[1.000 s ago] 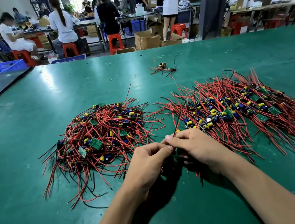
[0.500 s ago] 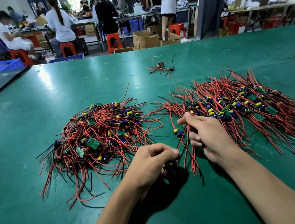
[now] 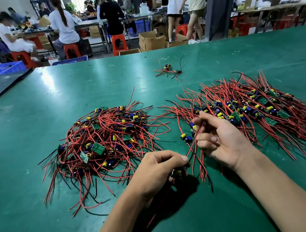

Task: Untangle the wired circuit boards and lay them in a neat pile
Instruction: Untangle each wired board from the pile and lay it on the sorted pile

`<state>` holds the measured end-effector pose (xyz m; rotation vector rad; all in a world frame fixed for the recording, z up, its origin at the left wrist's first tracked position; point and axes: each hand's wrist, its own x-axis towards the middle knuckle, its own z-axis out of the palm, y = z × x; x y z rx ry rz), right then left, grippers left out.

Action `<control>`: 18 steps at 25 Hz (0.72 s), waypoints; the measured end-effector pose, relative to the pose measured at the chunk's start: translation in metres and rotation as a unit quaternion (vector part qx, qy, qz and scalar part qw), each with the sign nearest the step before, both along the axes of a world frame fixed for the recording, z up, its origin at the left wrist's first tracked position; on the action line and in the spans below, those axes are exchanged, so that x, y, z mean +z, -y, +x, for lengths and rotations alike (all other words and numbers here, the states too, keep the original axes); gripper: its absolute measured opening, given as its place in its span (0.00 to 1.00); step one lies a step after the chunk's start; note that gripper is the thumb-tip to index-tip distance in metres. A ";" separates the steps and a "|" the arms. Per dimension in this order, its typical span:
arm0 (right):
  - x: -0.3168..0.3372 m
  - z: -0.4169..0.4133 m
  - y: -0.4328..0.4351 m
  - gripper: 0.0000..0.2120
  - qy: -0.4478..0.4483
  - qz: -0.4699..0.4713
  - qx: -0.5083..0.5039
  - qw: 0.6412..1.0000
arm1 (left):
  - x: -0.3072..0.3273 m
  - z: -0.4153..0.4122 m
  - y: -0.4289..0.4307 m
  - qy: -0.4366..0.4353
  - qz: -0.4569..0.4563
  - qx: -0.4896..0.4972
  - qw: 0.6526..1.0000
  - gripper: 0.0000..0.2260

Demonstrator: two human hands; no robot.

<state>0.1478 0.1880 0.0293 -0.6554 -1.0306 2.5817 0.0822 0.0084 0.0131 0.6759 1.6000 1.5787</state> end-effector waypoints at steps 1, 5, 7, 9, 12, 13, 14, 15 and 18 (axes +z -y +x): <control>0.000 0.000 0.000 0.22 0.002 0.030 -0.001 1.000 | 0.001 0.000 0.000 0.015 0.003 0.015 1.000 0.06; -0.004 -0.001 0.002 0.30 0.036 0.135 -0.014 0.990 | 0.004 -0.001 -0.006 0.142 0.049 0.097 0.984 0.21; -0.007 -0.002 0.005 0.31 0.045 0.166 -0.010 0.985 | 0.006 -0.003 -0.008 0.183 0.060 0.122 0.974 0.28; -0.011 -0.004 0.010 0.31 0.047 0.192 0.003 0.980 | 0.007 -0.006 -0.008 0.202 0.072 0.126 0.969 0.33; -0.013 -0.003 0.015 0.28 0.042 0.243 0.015 0.969 | 0.006 -0.010 -0.006 0.201 0.082 0.120 0.969 0.33; -0.014 -0.002 0.016 0.27 0.040 0.270 0.014 0.962 | 0.005 -0.010 -0.006 0.198 0.083 0.120 0.969 0.33; -0.015 -0.001 0.017 0.25 0.038 0.311 0.015 0.949 | 0.005 -0.010 -0.006 0.197 0.085 0.120 0.969 0.32; -0.015 0.000 0.020 0.25 0.038 0.367 0.021 0.929 | 0.005 -0.011 -0.007 0.198 0.090 0.119 0.969 0.32; -0.021 0.001 0.030 0.25 0.050 0.538 0.052 0.840 | 0.003 -0.010 -0.007 0.201 0.109 0.115 0.967 0.30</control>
